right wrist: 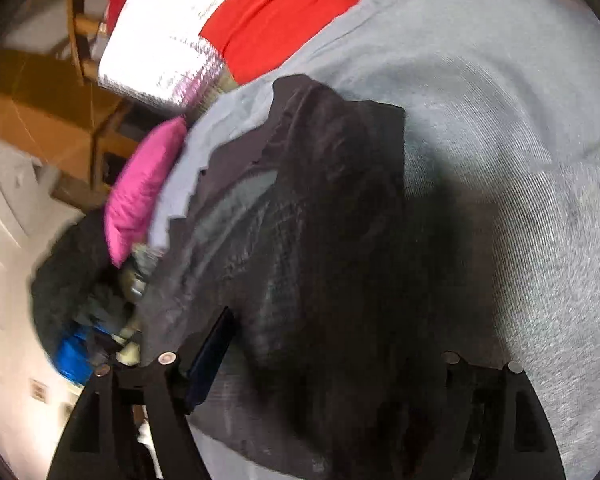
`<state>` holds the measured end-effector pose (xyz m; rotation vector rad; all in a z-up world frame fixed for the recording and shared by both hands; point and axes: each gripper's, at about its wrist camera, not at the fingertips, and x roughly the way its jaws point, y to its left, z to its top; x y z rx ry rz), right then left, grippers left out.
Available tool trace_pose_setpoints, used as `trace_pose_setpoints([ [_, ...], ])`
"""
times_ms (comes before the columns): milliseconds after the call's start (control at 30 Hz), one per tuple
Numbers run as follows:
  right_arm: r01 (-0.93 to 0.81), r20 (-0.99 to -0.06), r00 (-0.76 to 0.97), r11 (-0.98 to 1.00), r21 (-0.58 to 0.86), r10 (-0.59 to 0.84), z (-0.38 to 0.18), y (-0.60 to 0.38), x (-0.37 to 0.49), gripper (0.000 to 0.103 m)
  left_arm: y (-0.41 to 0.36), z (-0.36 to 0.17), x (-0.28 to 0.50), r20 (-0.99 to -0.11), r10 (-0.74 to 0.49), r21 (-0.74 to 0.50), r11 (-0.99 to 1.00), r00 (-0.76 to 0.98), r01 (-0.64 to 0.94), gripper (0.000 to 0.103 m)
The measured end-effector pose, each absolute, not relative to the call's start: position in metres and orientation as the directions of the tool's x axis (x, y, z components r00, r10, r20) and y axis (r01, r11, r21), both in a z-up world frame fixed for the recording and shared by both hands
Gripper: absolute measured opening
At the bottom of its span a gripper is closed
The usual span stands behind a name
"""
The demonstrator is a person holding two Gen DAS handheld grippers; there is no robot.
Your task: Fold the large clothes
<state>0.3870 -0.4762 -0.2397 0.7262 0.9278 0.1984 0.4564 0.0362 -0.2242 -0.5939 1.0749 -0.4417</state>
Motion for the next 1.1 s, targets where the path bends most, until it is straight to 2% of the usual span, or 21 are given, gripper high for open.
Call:
trace_pose_setpoints([
  [67,0.164,-0.657,0.616,0.745,0.647,0.435,-0.241,-0.476,0.387,0.072,0.033,-0.222,0.456,-0.688,-0.582,-0.630,0.775,0.433,0.040,0.098],
  [100,0.177,-0.655,0.624,0.740,0.649,0.426,-0.240,-0.475,0.386,0.070,0.033,-0.221,0.455,-0.691,-0.570,-0.625,0.780,0.445,0.028,0.088],
  [133,0.177,-0.653,0.627,0.738,0.651,0.426,-0.239,-0.474,0.386,0.061,0.034,-0.220,0.455,-0.694,-0.555,-0.619,0.785,0.458,0.014,0.072],
  [167,0.171,-0.652,0.633,0.746,0.643,0.417,-0.234,-0.470,0.384,0.051,0.036,-0.218,0.456,-0.692,-0.547,-0.619,0.786,0.471,0.003,0.067],
  [233,0.156,-0.666,0.642,0.786,0.598,0.379,-0.220,-0.460,0.382,0.042,0.042,-0.214,0.455,-0.674,-0.551,-0.635,0.773,0.492,-0.004,0.047],
  [300,0.147,-0.668,0.659,0.812,0.565,0.345,-0.207,-0.452,0.380,0.039,0.045,-0.205,0.452,-0.643,-0.568,-0.658,0.753,0.514,0.008,0.036],
  [333,0.147,-0.665,0.665,0.813,0.563,0.340,-0.203,-0.453,0.378,0.037,0.044,-0.197,0.449,-0.625,-0.575,-0.663,0.748,0.527,0.031,0.031],
  [433,0.128,-0.627,0.698,0.803,0.583,0.345,-0.185,-0.453,0.369,0.034,0.036,-0.176,0.438,-0.598,-0.583,-0.655,0.751,0.550,0.084,0.028],
  [567,0.068,-0.590,0.731,0.823,0.563,0.343,-0.162,-0.445,0.349,0.033,0.038,-0.165,0.425,-0.590,-0.588,-0.652,0.751,0.554,0.103,0.027],
  [633,0.073,-0.604,0.721,0.830,0.553,0.339,-0.166,-0.447,0.344,0.033,0.047,-0.172,0.420,-0.600,-0.585,-0.660,0.747,0.545,0.075,0.027],
  [700,0.130,-0.662,0.677,0.833,0.538,0.322,-0.186,-0.455,0.348,0.033,0.052,-0.186,0.424,-0.648,-0.557,-0.641,0.767,0.519,0.022,0.029],
  [767,0.178,-0.711,0.620,0.823,0.539,0.332,-0.206,-0.460,0.356,0.035,0.054,-0.200,0.429,-0.722,-0.507,-0.586,0.810,0.471,-0.027,0.046],
  [800,0.195,-0.707,0.613,0.799,0.568,0.353,-0.213,-0.466,0.357,0.039,0.051,-0.204,0.431,-0.746,-0.484,-0.563,0.825,0.457,-0.045,0.060],
  [833,0.206,-0.700,0.610,0.779,0.592,0.371,-0.214,-0.471,0.357,0.047,0.053,-0.207,0.432,-0.765,-0.459,-0.543,0.837,0.452,-0.069,0.066],
  [967,0.224,-0.678,0.643,0.759,0.611,0.356,-0.202,-0.481,0.350,0.056,0.055,-0.200,0.428,-0.781,-0.435,-0.527,0.844,0.449,-0.100,0.072],
  [1100,0.262,-0.643,0.711,0.740,0.619,0.286,-0.184,-0.500,0.321,0.057,0.064,-0.181,0.408,-0.787,-0.369,-0.477,0.872,0.494,-0.110,0.073],
])
